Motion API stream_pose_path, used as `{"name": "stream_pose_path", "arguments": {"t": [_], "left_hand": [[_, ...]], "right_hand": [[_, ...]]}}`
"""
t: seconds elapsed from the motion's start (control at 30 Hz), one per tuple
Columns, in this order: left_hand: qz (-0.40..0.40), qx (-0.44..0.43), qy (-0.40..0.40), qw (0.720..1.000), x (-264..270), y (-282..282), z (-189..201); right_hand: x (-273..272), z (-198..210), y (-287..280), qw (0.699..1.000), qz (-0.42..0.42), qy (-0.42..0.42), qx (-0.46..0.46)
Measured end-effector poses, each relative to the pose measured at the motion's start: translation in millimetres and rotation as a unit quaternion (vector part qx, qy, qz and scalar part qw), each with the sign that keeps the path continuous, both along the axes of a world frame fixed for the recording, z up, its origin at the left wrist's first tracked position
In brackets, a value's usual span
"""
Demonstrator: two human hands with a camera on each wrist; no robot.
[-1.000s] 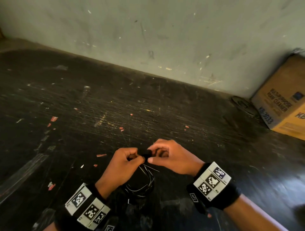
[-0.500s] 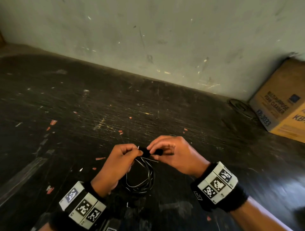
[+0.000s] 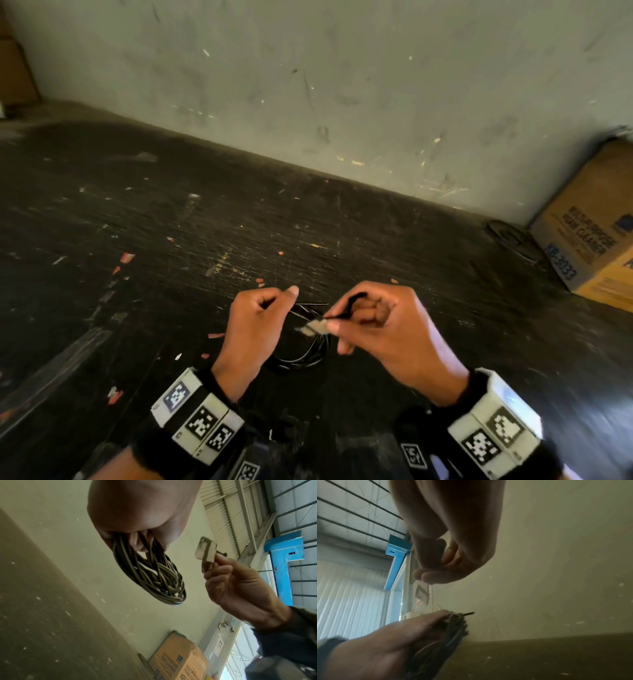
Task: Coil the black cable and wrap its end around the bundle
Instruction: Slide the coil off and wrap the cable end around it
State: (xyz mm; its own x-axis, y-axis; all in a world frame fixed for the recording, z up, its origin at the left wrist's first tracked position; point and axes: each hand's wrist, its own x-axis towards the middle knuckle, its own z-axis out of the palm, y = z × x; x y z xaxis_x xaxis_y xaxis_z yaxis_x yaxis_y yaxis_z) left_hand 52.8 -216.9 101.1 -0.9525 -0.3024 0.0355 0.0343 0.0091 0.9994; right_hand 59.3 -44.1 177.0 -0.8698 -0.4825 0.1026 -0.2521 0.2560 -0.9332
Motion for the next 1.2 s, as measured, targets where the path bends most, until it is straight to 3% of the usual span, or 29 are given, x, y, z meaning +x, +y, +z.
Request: {"name": "stream_pose_path", "arguments": {"t": [0.1,0.17,0.27,0.37,0.77,0.93,1.03,1.2], "left_hand": [[0.006,0.004,0.019,1.000,-1,1,2],[0.019,0.000,0.021,1.000,-1,2,5],[0.031,-0.005,0.023,0.999,0,3,8],[0.046,0.033,-0.003,0.998,-1,6,8],[-0.002,0.076,-0.098,0.992,-9,6,9],[-0.067,0.095,-0.079,0.990,-11,6,14],[-0.065,0.106,-0.057,0.991,-12,5,17],[-0.048,0.041,0.002,0.998,-13,9,14]], "right_hand": [[1,-13,-13,0.996,-0.023,0.011,0.081],[-1,-27,-18,0.981,-0.062,0.118,0.141],[-6,-46,-23,0.913,-0.102,0.334,0.211],[-14,-58,-27,0.876,-0.086,0.410,0.239],[-27,-65,-29,0.855,-0.089,0.457,0.229],[-28,-61,-23,0.859,-0.088,0.442,0.242],[-27,-55,-16,0.866,-0.064,0.431,0.247],[-26,-45,-6,0.893,-0.053,0.398,0.202]]}}
